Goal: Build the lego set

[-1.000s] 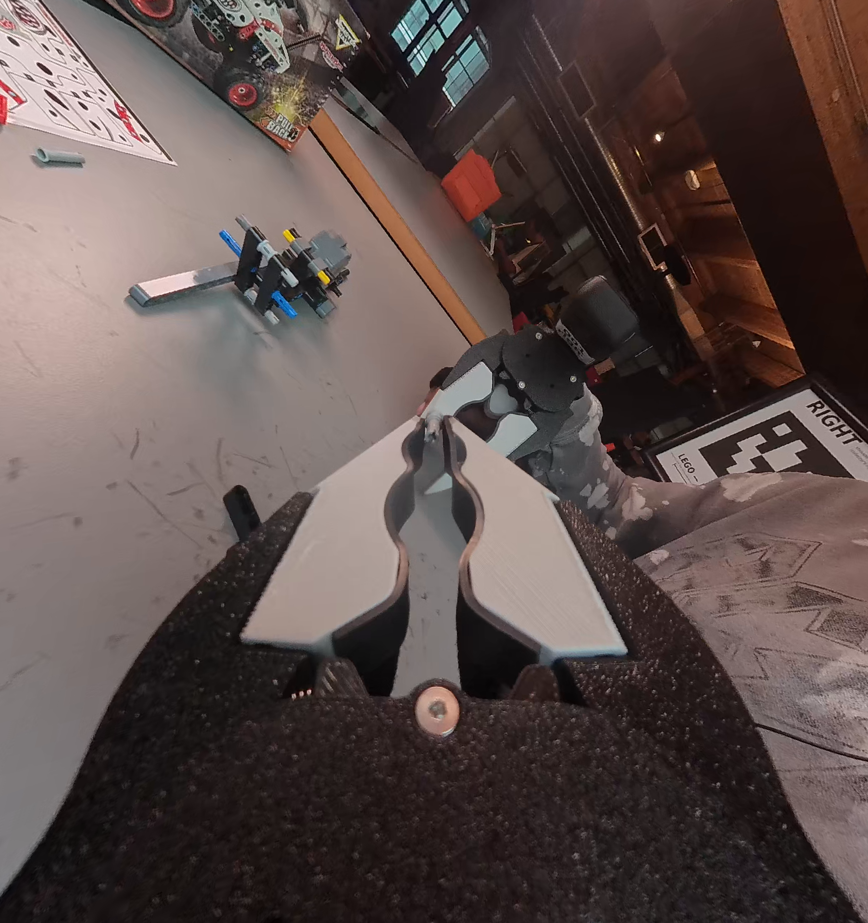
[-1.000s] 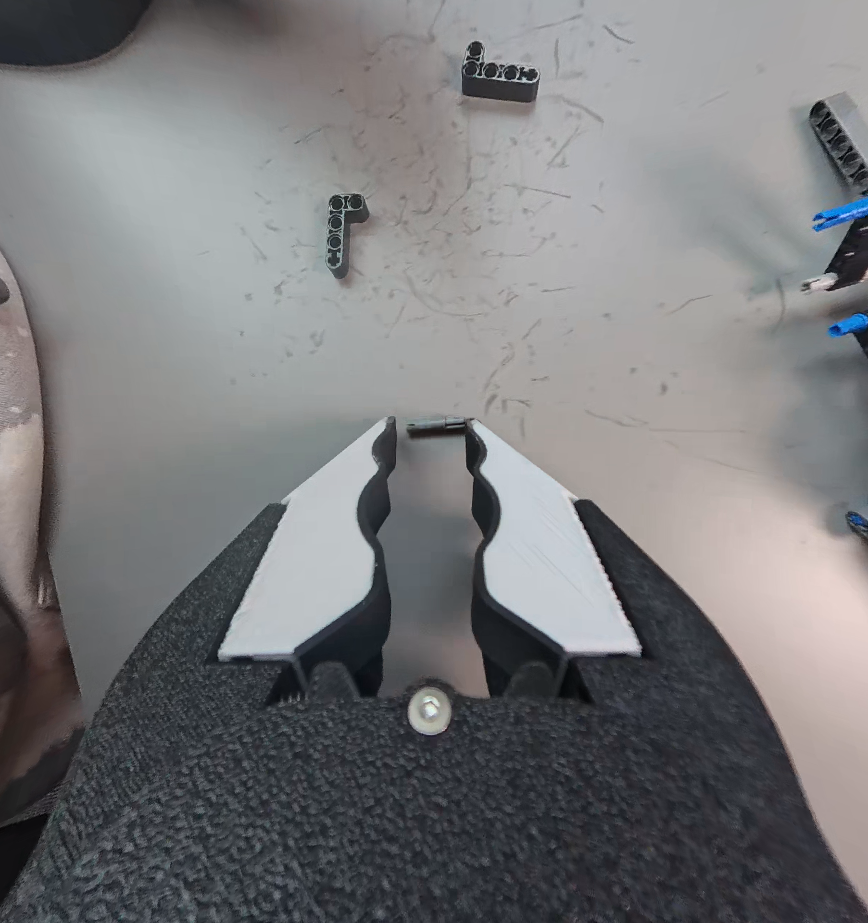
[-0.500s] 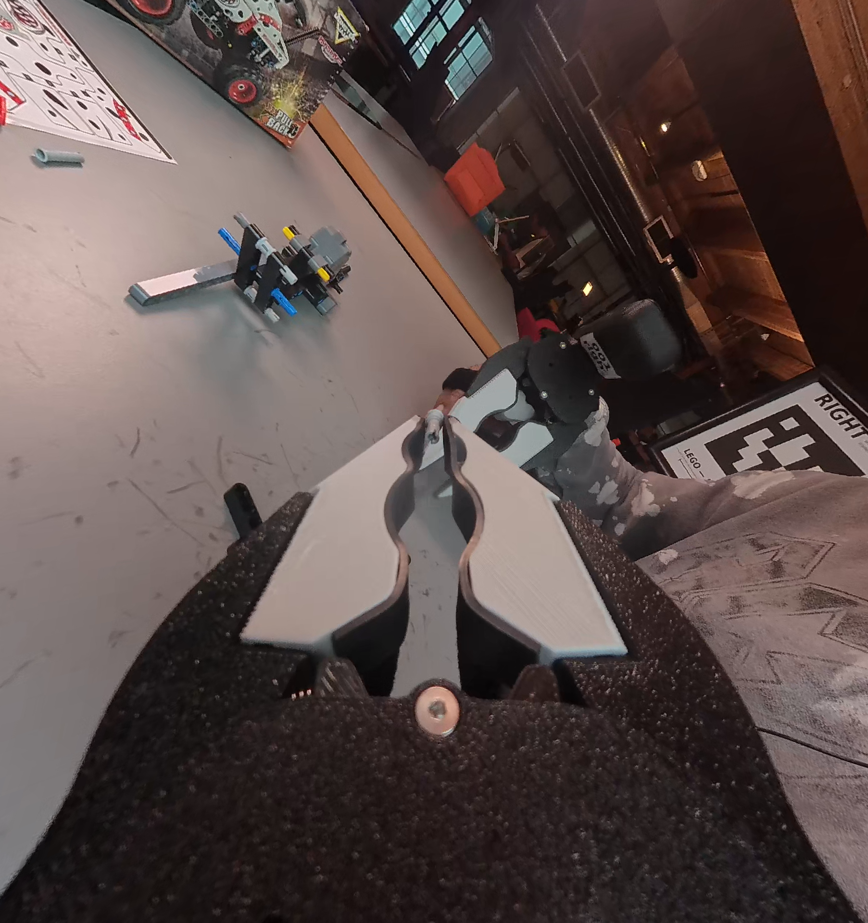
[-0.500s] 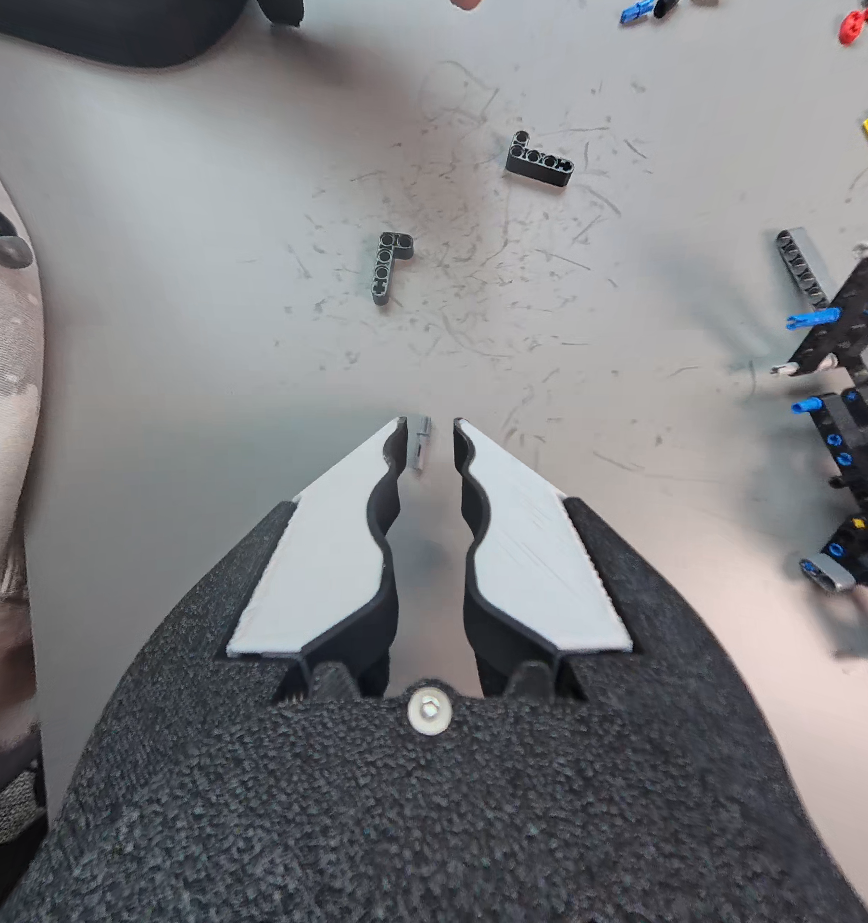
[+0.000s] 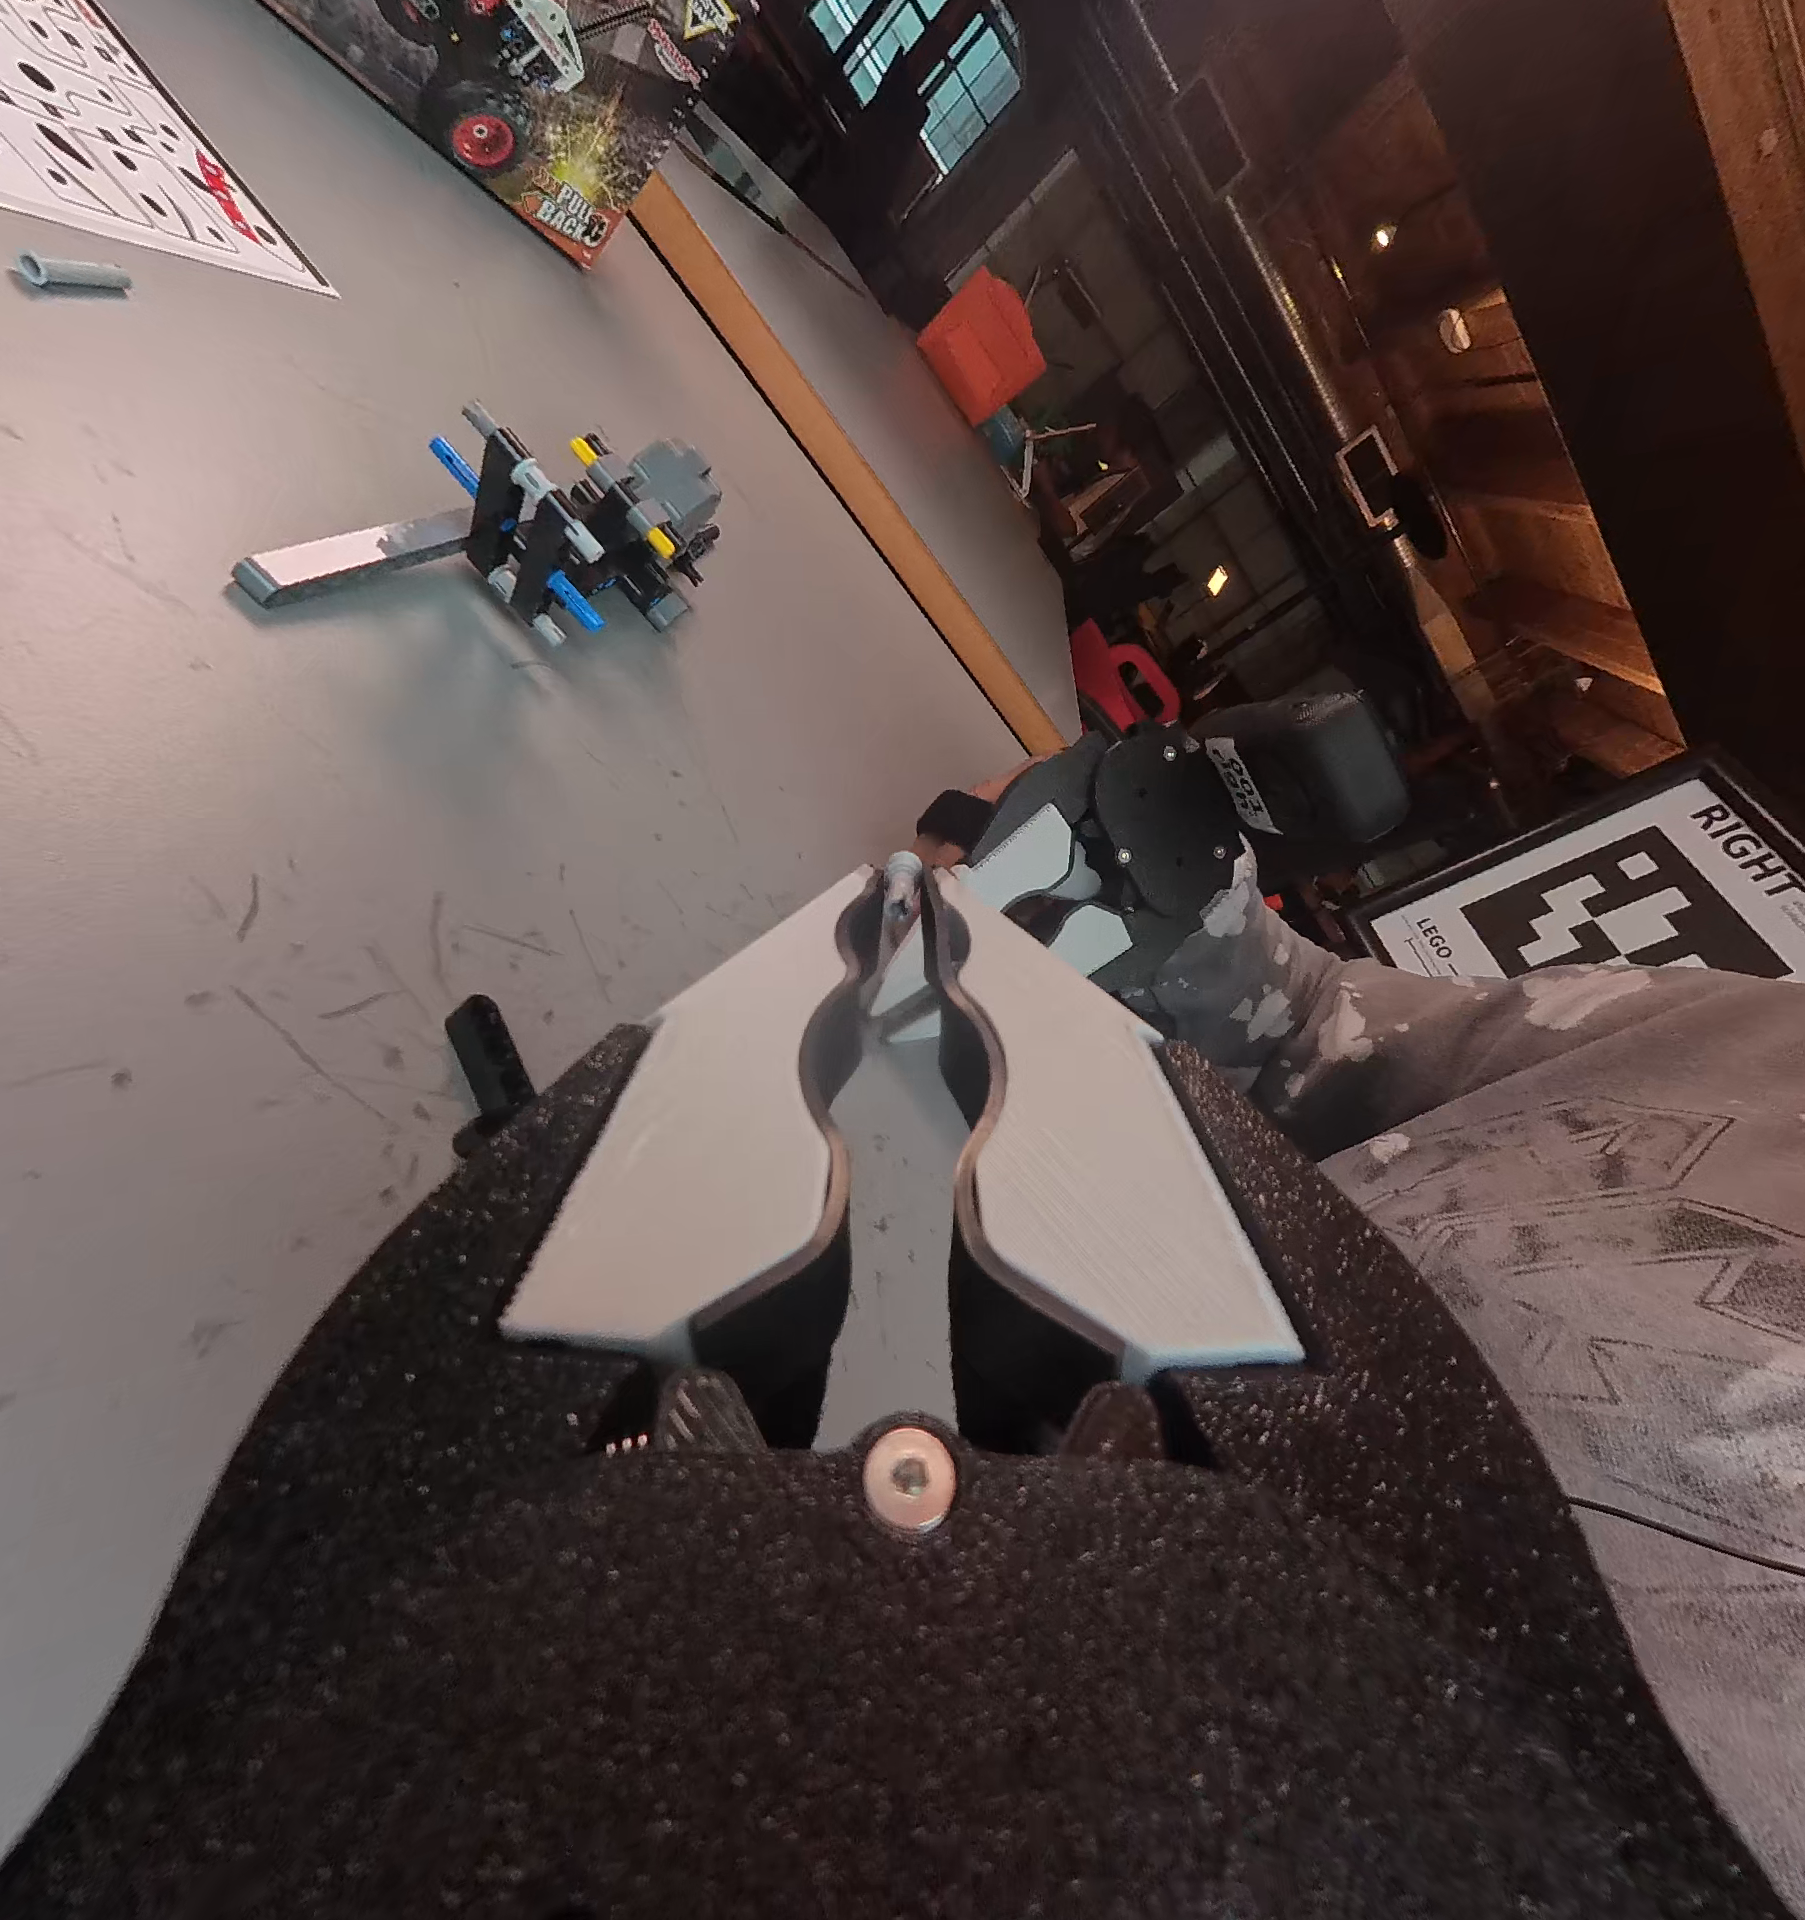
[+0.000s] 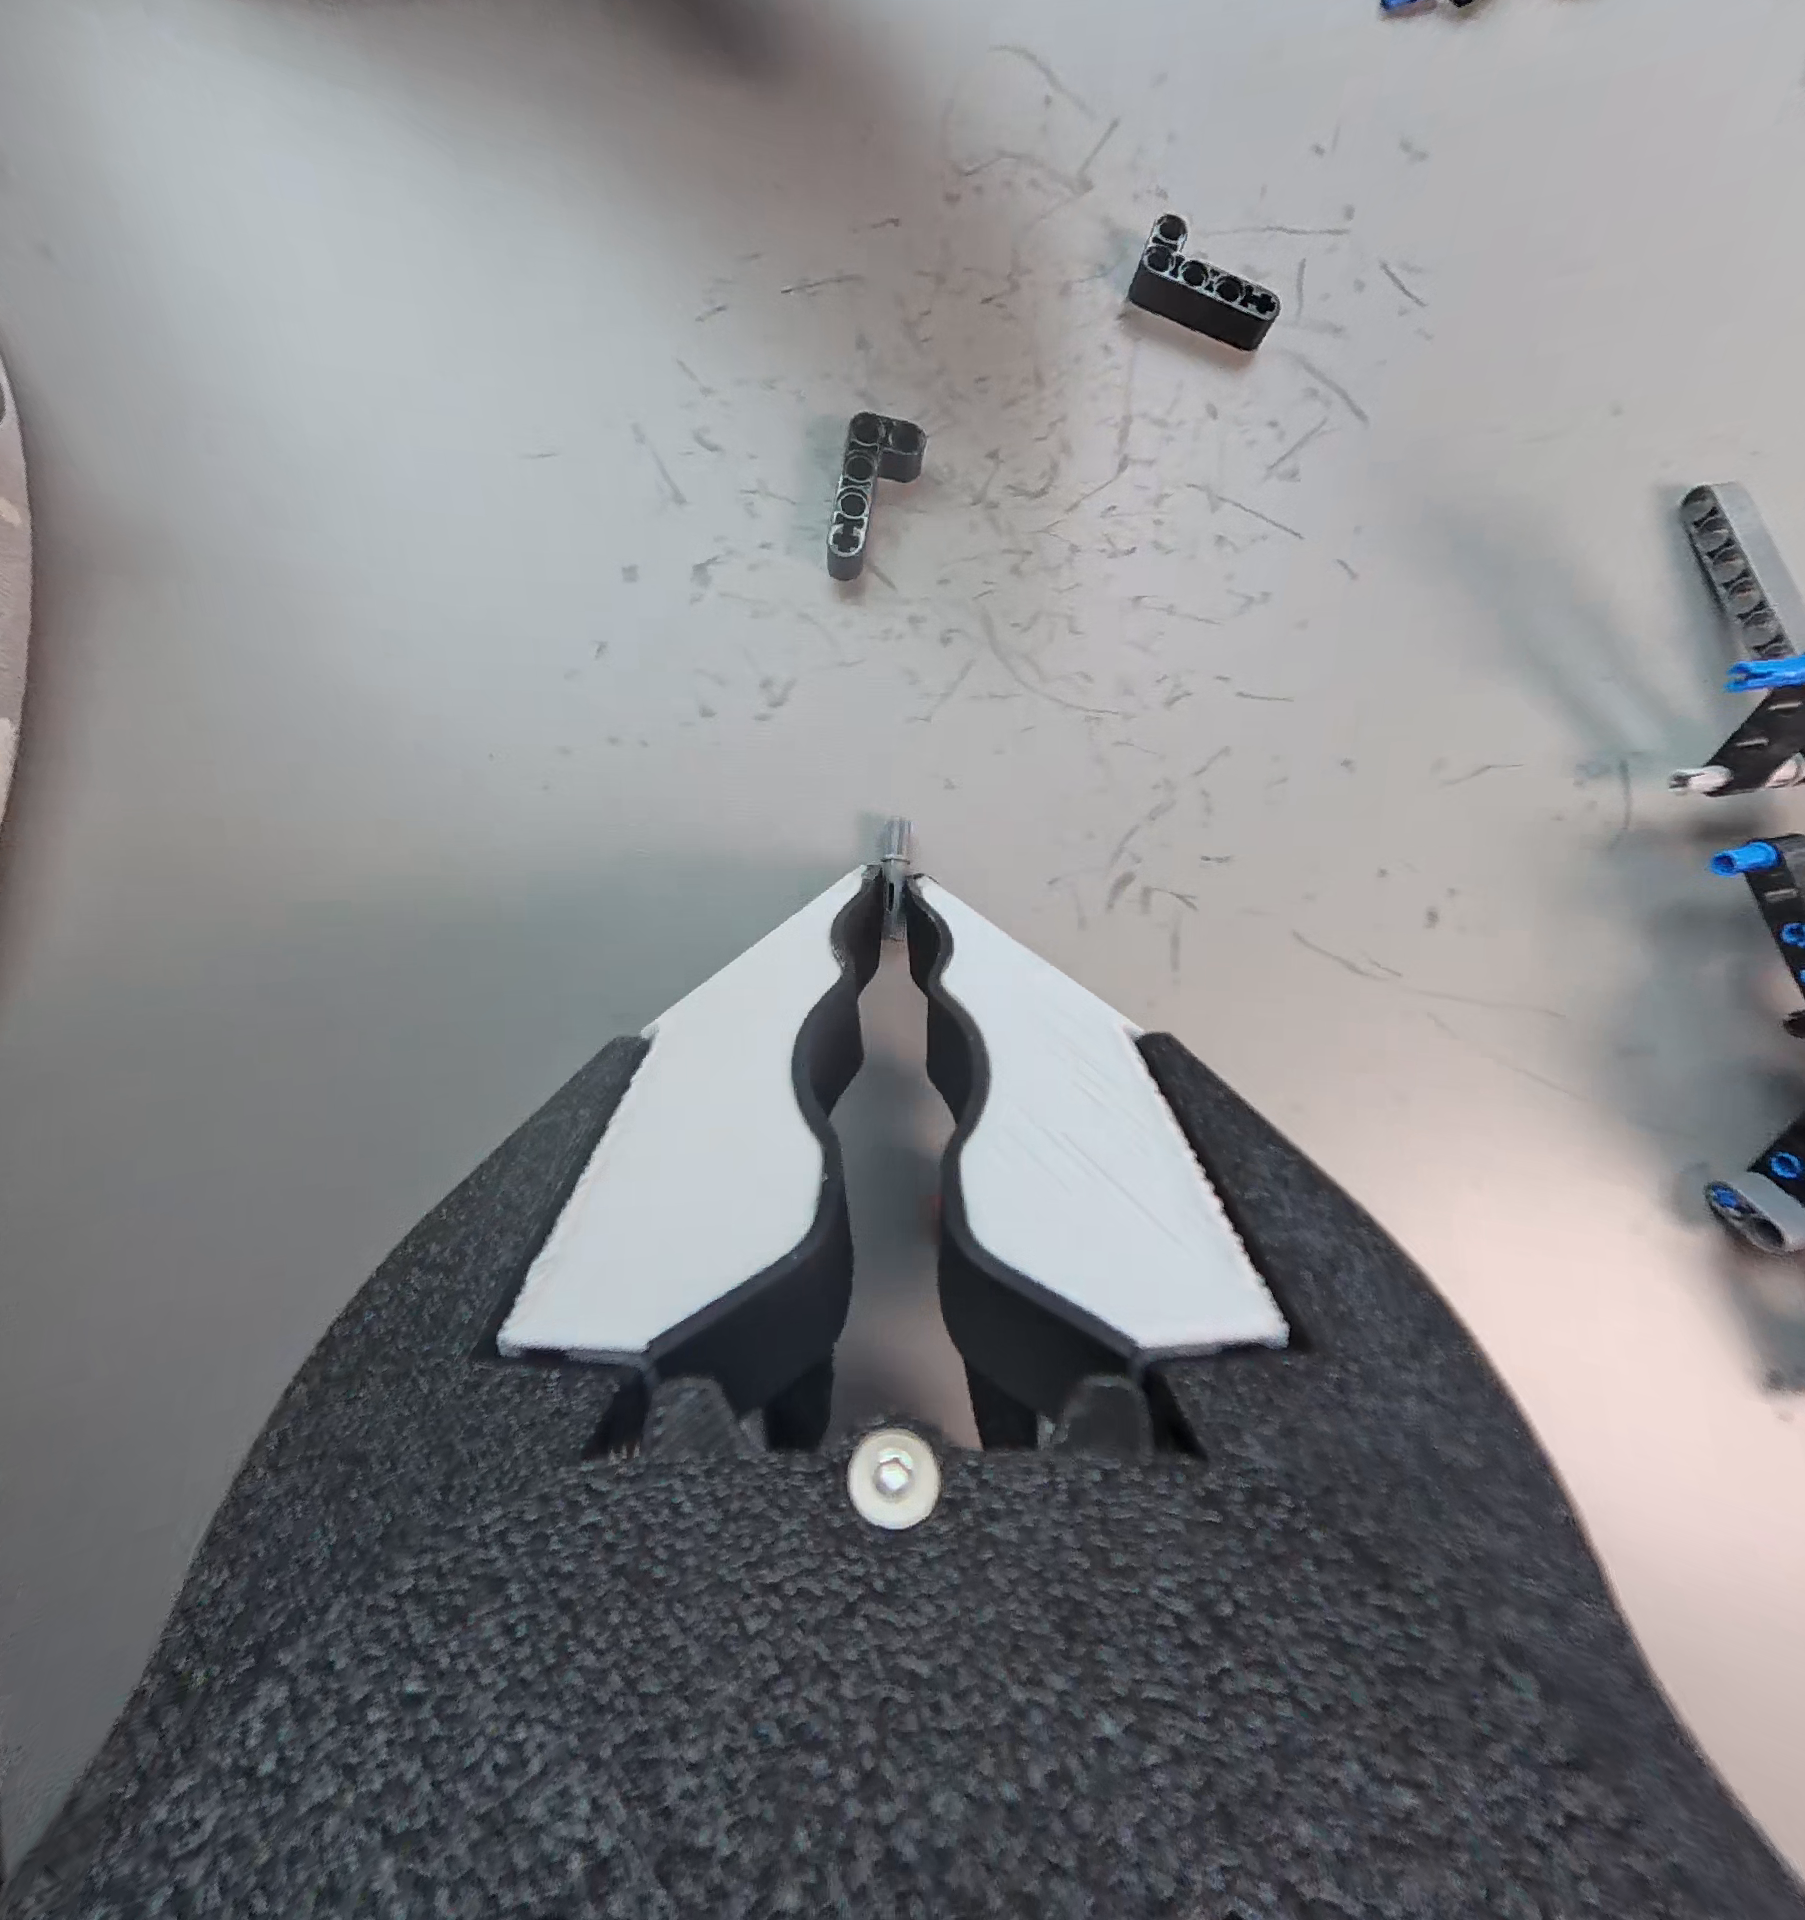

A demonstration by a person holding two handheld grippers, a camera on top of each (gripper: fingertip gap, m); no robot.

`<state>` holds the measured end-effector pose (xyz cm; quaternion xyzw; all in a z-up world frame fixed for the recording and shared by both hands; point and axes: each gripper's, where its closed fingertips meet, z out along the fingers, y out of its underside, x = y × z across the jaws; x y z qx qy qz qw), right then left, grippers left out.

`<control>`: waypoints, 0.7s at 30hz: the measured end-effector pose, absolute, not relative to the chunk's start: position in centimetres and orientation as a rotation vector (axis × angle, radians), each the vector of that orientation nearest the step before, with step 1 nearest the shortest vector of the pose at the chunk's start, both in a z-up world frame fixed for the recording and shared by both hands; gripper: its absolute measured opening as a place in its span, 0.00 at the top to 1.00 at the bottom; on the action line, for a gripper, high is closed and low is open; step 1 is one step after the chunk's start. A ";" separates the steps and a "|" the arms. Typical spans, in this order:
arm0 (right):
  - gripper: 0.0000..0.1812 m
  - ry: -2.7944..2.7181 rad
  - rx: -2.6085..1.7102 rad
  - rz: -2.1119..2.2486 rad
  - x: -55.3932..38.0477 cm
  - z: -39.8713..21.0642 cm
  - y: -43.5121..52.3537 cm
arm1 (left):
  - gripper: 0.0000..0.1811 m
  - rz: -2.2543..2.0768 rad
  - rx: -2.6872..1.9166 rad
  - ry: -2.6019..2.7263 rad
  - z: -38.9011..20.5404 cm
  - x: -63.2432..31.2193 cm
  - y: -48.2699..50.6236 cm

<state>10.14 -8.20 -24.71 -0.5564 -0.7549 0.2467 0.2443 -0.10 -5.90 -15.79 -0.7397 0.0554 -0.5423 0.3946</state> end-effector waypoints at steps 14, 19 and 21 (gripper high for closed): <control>0.98 -1.784 -1.059 0.827 2.3 -13.3 -5.2 | 0.95 -1.317 -1.621 0.332 -11.7 0.3 -7.1; 0.98 -1.708 -0.924 0.670 2.2 -13.0 -5.2 | 0.95 -0.981 -1.617 0.542 -12.1 0.4 -7.2; 0.98 -1.687 -0.857 0.589 2.3 -13.0 -5.2 | 0.95 -0.894 -1.603 0.583 -12.2 0.7 -7.1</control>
